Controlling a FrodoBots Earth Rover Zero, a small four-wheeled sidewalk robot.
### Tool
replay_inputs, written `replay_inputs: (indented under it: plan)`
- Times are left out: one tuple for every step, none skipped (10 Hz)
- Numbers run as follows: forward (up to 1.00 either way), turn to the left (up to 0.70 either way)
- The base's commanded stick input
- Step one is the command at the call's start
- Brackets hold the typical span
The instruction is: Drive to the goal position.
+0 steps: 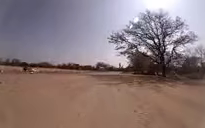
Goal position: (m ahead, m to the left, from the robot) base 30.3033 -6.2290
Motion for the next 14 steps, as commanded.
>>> replay_inputs:
  plan:
    - [1.0,0.0]
    - [1.0,0.0]
    - [1.0,0.0]
    - [1.0,0.0]
    - [1.0,0.0]
    - [1.0,0.0]
    - [1.0,0.0]
    - [1.0,0.0]
    - [1.0,0.0]
    - [1.0,0.0]
    - [1.0,0.0]
    - [1.0,0.0]
    - [1.0,0.0]
    - [1.0,0.0]
